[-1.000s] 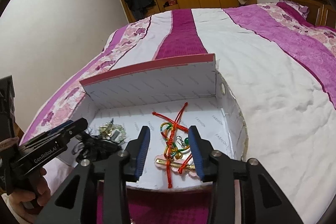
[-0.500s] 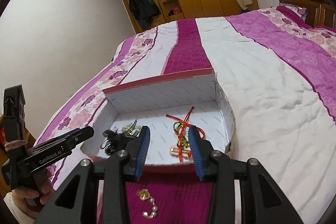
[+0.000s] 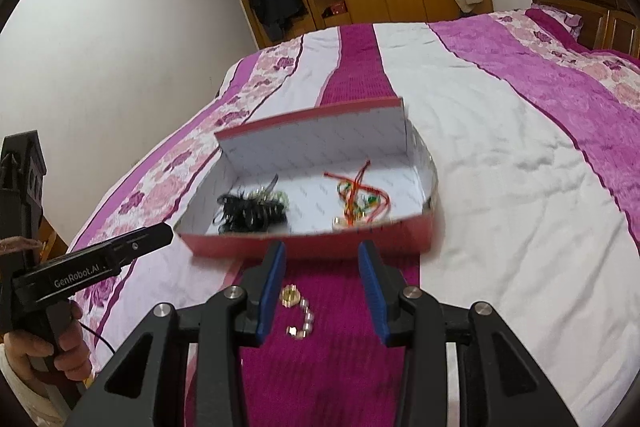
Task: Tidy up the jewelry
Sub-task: 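Withdraw both tools and reach the left tool to the second green-bead earring, then grasp the green-bead earring with the left tool while the right grasps the gold pearl earring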
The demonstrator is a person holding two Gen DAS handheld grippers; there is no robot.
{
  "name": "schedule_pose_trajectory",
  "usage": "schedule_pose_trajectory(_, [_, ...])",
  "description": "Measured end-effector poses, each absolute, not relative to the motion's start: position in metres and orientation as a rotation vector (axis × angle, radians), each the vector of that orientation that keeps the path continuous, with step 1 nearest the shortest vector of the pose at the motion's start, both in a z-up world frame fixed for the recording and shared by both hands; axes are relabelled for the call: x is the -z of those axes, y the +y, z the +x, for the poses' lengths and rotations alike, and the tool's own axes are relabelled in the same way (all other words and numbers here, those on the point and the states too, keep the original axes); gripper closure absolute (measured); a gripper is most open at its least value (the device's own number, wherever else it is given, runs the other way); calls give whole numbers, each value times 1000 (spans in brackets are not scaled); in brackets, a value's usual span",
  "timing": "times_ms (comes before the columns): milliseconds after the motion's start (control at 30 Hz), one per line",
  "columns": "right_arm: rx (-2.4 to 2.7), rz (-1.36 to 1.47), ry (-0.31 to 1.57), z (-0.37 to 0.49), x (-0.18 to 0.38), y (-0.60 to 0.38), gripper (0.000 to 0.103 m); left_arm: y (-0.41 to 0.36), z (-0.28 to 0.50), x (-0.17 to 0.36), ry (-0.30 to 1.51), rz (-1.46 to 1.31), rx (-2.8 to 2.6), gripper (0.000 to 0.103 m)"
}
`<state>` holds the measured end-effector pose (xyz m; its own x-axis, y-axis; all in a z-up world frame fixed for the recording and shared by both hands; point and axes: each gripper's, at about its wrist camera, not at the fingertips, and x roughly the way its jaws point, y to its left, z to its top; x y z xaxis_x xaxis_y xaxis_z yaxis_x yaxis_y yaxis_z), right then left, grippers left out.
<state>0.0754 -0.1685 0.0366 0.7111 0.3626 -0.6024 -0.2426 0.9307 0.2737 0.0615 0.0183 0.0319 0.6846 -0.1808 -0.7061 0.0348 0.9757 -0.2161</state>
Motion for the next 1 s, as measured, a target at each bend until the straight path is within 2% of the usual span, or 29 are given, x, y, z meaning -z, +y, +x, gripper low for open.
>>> schedule_pose_trajectory(567, [-297, 179, 771, 48, -20, -181, 62, -30, 35, 3, 964, -100, 264, 66])
schedule_pose_trajectory(667, [-296, 188, 776, 48, -18, -182, 62, -34, 36, 11, 995, -83, 269, 71])
schedule_pose_trajectory(800, [-296, 196, 784, 50, -14, -184, 62, -37, 38, 24, 1042, -81, 262, 85])
schedule_pose_trajectory(1000, [-300, 206, 790, 51, -10, -184, 62, -37, 38, 31, 1047, -69, 255, 93])
